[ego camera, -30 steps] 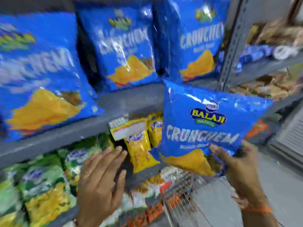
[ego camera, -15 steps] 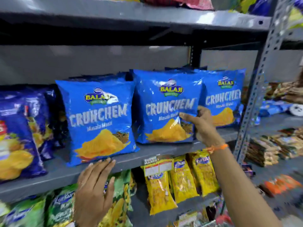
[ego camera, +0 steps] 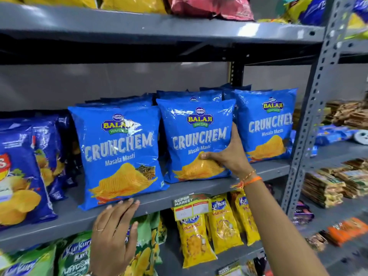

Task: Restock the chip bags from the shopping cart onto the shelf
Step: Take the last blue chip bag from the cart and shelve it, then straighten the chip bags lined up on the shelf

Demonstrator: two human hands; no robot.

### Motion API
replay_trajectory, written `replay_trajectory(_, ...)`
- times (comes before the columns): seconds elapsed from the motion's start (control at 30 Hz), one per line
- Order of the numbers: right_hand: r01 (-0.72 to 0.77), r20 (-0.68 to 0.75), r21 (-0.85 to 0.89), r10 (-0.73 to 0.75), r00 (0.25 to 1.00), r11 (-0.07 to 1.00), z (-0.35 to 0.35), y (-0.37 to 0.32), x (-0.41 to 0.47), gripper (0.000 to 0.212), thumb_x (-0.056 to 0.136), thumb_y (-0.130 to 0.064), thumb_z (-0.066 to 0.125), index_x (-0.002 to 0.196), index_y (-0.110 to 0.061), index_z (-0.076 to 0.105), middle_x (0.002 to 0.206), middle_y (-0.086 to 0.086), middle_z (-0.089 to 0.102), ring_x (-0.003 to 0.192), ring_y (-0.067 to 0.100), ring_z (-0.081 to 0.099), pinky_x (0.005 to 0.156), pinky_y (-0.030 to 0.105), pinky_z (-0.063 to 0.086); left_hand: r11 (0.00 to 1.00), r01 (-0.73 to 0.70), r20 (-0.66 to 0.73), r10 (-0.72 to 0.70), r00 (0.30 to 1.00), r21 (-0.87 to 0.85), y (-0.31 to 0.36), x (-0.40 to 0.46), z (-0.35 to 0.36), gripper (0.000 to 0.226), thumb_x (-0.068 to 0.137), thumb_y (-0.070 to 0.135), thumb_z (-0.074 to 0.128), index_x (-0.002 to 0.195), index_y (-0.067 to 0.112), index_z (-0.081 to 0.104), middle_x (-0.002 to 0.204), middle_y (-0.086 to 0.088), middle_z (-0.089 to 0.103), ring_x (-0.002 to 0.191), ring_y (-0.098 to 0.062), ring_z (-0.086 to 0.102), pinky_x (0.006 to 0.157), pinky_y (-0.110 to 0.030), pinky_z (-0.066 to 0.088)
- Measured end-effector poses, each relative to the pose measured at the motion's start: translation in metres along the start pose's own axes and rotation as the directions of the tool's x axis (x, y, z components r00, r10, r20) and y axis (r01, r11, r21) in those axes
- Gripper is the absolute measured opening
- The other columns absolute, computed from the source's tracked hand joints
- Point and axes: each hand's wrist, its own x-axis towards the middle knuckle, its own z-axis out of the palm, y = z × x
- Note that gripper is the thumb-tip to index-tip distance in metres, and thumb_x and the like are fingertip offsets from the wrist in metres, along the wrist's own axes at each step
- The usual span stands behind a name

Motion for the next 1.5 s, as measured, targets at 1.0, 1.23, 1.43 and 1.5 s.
replay_trajectory(1.0, -0.197, 0.0, -0.287, 0.206, 0.979, 0.937, -0.034, -0.025, -0.012, 0.123, 0.057, -0.034, 0.097, 0.154, -0.029, 0.021, 0.14, 0.005, 0.058, 0.129, 0.025, 0.058, 0.105, 0.045, 0.052, 0.989, -0.029, 0.072, 0.019, 0.997, 0.143, -0.002, 0.004, -0.023, 0.043, 0.098, 0.034, 0.041, 0.133, 0.02, 0.06, 0.133, -0.008, 0.065, 0.129, -0.026, 0.051, 0.124, -0.034, 0.023)
replay_trajectory(1.23, 0.049, -0.219, -0.146, -0.08, 0.972, 0.988, 0.073, -0.09, -0.083, 0.069, 0.069, -0.042, 0.086, 0.127, -0.027, 0.052, 0.113, -0.011, 0.063, 0.104, 0.003, 0.061, 0.092, 0.033, 0.054, 0.967, 0.16, 0.027, -0.169, 0.985, 0.197, -0.052, -0.021, -0.044, 0.048, 0.097, 0.041, 0.045, 0.142, 0.027, 0.05, 0.146, 0.003, 0.051, 0.132, -0.026, 0.05, 0.126, -0.036, 0.023)
replay_trajectory(1.43, -0.124, 0.149, -0.254, 0.165, 0.975, 0.959, 0.161, -0.088, -0.064, 0.119, 0.061, -0.059, 0.086, 0.153, -0.023, 0.019, 0.144, -0.005, 0.053, 0.133, 0.017, 0.051, 0.108, 0.034, 0.045, 0.969, 0.132, 0.004, -0.135, 0.991, 0.207, -0.056, -0.022, -0.04, 0.052, 0.092, 0.035, 0.049, 0.143, 0.028, 0.047, 0.138, 0.002, 0.052, 0.131, -0.022, 0.044, 0.128, -0.032, 0.017)
replay_trajectory(1.5, -0.18, 0.171, -0.206, 0.217, 0.961, 0.962, 0.169, -0.078, -0.056, 0.11, 0.062, -0.047, 0.091, 0.148, -0.023, 0.026, 0.133, -0.009, 0.062, 0.123, 0.014, 0.061, 0.1, 0.029, 0.05, 0.972, 0.126, 0.006, -0.13, 0.992, 0.199, -0.056, -0.023, -0.04, 0.053, 0.09, 0.033, 0.051, 0.143, 0.027, 0.048, 0.137, 0.0, 0.054, 0.129, -0.023, 0.046, 0.128, -0.033, 0.017)
